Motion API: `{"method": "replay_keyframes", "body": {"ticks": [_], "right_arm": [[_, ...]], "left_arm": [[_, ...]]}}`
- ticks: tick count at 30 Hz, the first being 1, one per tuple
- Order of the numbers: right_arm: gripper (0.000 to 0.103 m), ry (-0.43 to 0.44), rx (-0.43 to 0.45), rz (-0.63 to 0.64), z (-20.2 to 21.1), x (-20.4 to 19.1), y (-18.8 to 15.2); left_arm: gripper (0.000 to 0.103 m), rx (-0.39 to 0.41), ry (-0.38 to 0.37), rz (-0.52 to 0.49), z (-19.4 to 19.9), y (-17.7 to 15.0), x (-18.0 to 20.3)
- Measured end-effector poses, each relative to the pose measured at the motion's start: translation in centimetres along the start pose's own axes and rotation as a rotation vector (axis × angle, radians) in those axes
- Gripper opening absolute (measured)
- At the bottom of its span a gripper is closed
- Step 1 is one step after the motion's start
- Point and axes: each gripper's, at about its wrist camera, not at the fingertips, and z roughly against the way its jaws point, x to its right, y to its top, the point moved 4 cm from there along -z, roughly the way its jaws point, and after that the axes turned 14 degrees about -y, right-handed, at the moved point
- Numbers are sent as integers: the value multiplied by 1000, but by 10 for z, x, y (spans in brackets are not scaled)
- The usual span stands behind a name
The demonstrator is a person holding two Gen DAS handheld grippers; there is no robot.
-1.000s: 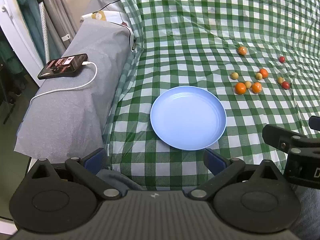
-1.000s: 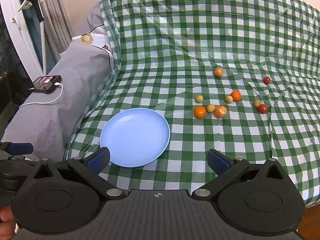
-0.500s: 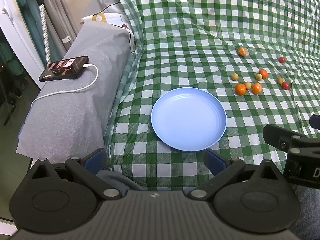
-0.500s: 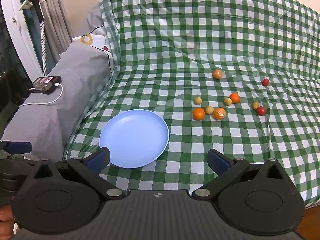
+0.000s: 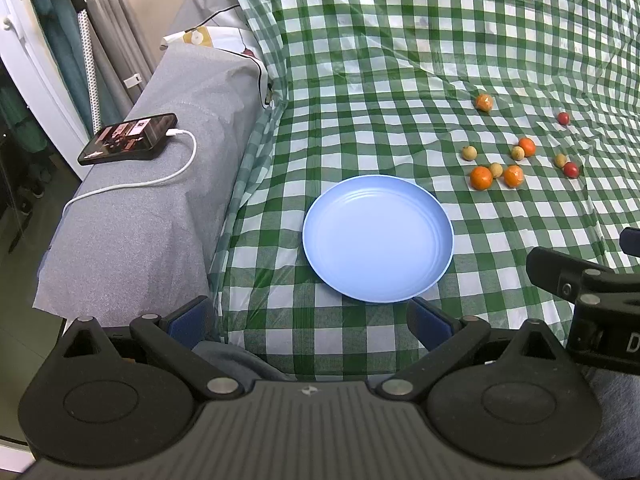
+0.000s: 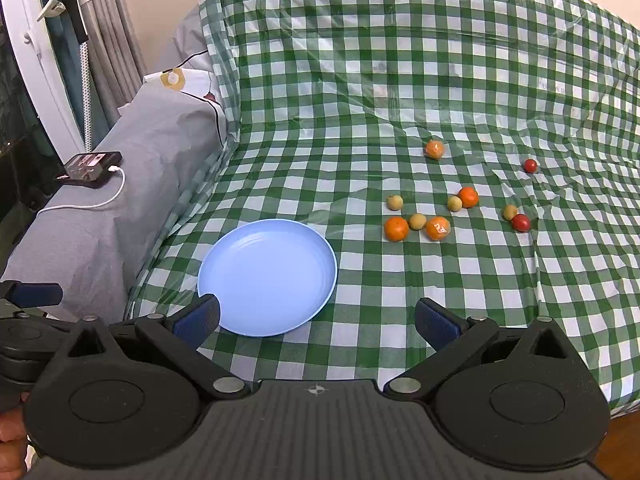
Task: Organize fruits
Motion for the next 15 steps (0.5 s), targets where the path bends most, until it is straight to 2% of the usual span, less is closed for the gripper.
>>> {"method": "replay_keyframes", "body": {"ticks": [9, 15], "right_arm": [[103, 2, -14, -3, -2, 0, -1], [103, -34, 66, 23, -6, 1, -5]], "left_arm": [[103, -8, -1, -3, -1, 0, -2], [103, -14, -1, -8, -3, 0, -3]]}}
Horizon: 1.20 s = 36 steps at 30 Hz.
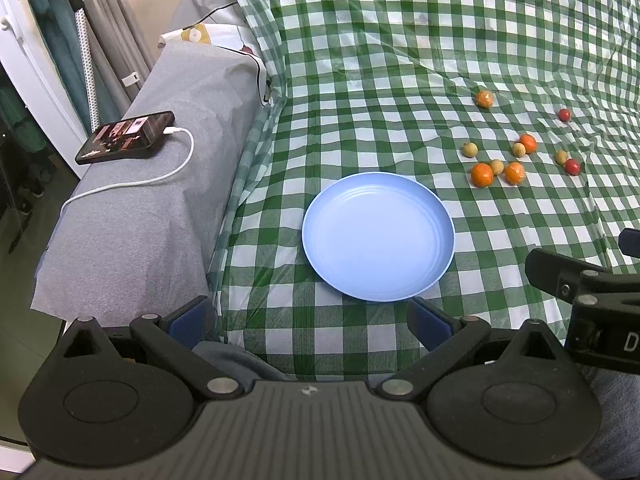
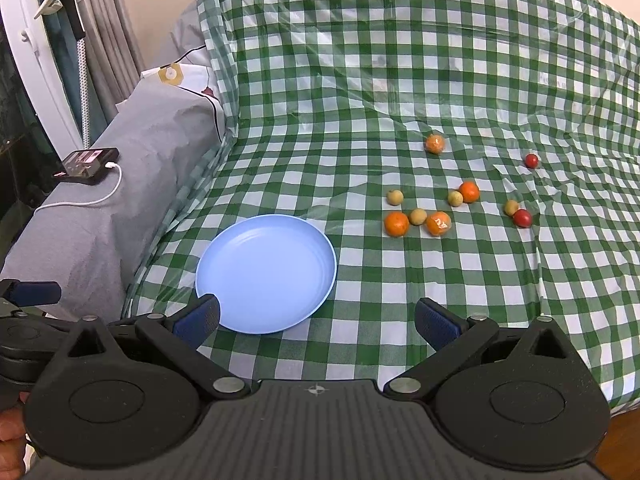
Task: Organize fruits
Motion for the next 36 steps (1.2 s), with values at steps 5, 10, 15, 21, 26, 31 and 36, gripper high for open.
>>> {"method": "replay_keyframes", "body": {"ticks": [5, 10, 15, 21, 26, 31, 36], "right_arm": [[103, -6, 39, 0, -2, 0, 3], [103, 0, 23, -13, -4, 2, 7], [103, -3, 10, -74, -13, 22, 11], [103, -65, -9, -154, -30, 61, 12], [102, -117, -27, -217, -51, 97, 12], [103, -169, -17, -250, -77, 130, 12], [102, -221, 40, -189, -118, 154, 16]], "left_arm": [[103, -4, 1, -1, -2, 0, 0], [103, -14, 4, -10, -7, 1, 3], [103, -22, -1, -35, -15, 9, 15], [103, -47, -22, -96, -37, 25, 44], [103, -81, -60, -154, -65, 41, 73], [103, -93, -118, -200, -100, 65, 102], [103, -82, -159, -285, -150, 101, 134]]}}
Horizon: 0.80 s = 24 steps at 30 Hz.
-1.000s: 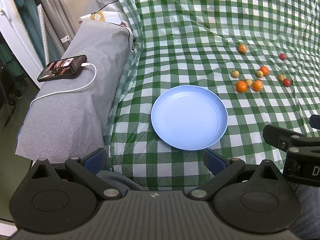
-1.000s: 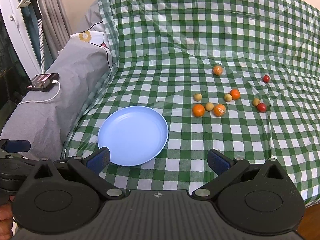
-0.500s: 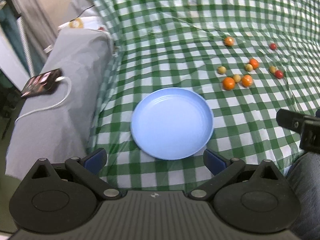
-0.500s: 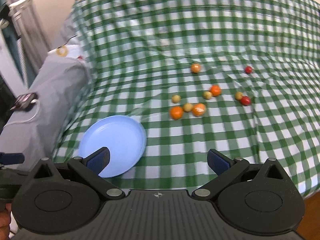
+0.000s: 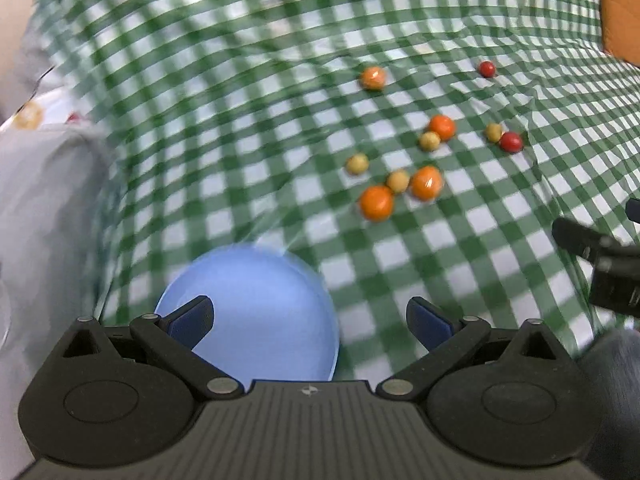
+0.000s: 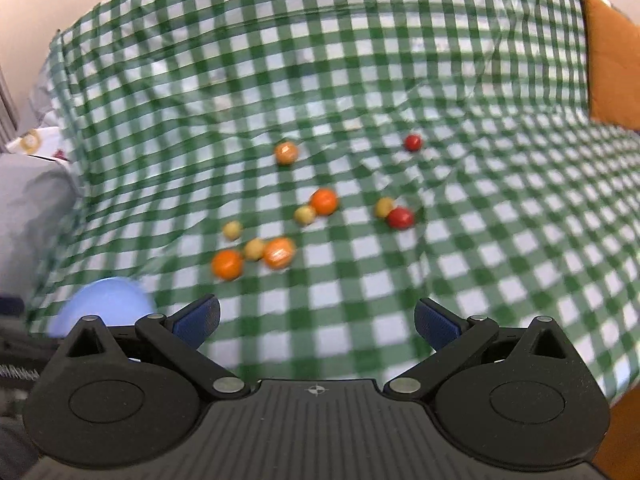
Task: Organize fruits
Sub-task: 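Grasp a tangerine with the left tool while the right tool grasps an orange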
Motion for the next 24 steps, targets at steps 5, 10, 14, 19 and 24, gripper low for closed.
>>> {"method": "replay_keyframes", "body": {"ticks": [5, 10, 14, 19, 24], "right_arm": [[102, -25, 28, 130, -62, -7, -3], [102, 44, 8, 183, -115, -27, -4], [102, 66, 46, 298, -150, -54, -4], [101, 122, 91, 349, -177, -81, -6], [55, 247, 124, 306, -180, -89, -8]], "left_arm": [[103, -30, -38, -27, -66, 40, 3], [102, -98, -85, -38, -130, 60, 1], [101, -132, -113, -23, -164, 67, -6], [69, -151, -180, -5, -181, 73, -15], [40, -114, -247, 0, -178, 74, -10]]}}
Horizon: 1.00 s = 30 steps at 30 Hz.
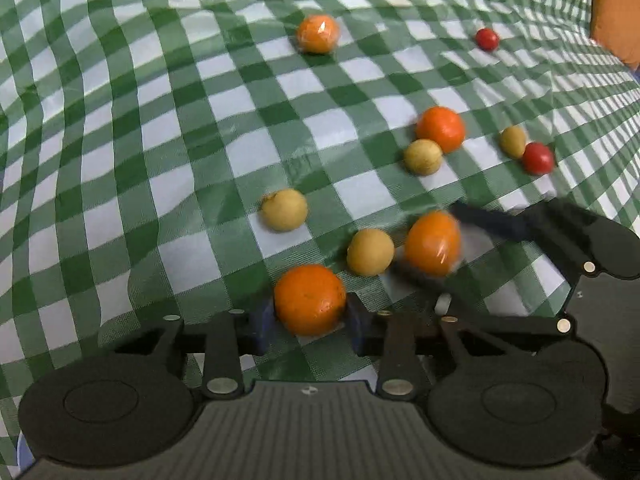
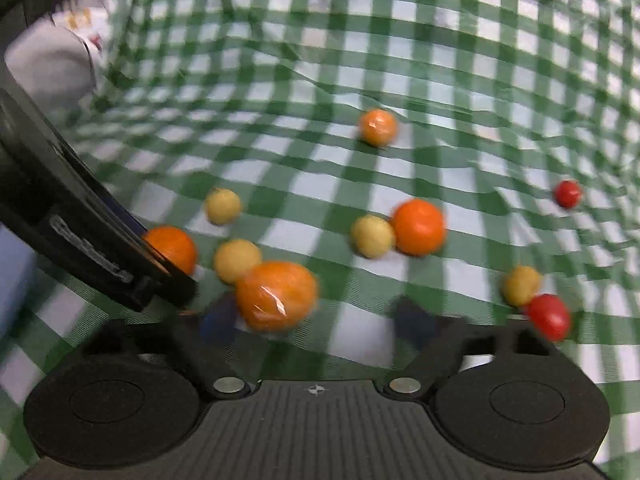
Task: Organize fruits
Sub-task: 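Grasp a tangerine with the left tool while the right tool grasps an orange, then carry both oranges to the blue plate and open both tools to release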
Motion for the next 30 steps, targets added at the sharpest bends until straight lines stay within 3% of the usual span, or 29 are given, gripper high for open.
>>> {"method": "replay_keyframes", "body": {"ticks": [1, 11, 19, 30], "right_arm": [[41, -16, 7, 5, -1, 1, 0], [41, -85, -60, -135, 32, 14, -10], [41, -87, -39, -182, 101, 13, -7], [41, 3, 15, -180, 216, -15, -6]], "left_arm": [[40, 8, -4, -1, 2, -1, 2], [40, 58, 77, 5, 47, -21, 21], [40, 104, 127, 33, 106, -49, 37], [40, 154, 169, 99, 212, -134, 44]]}}
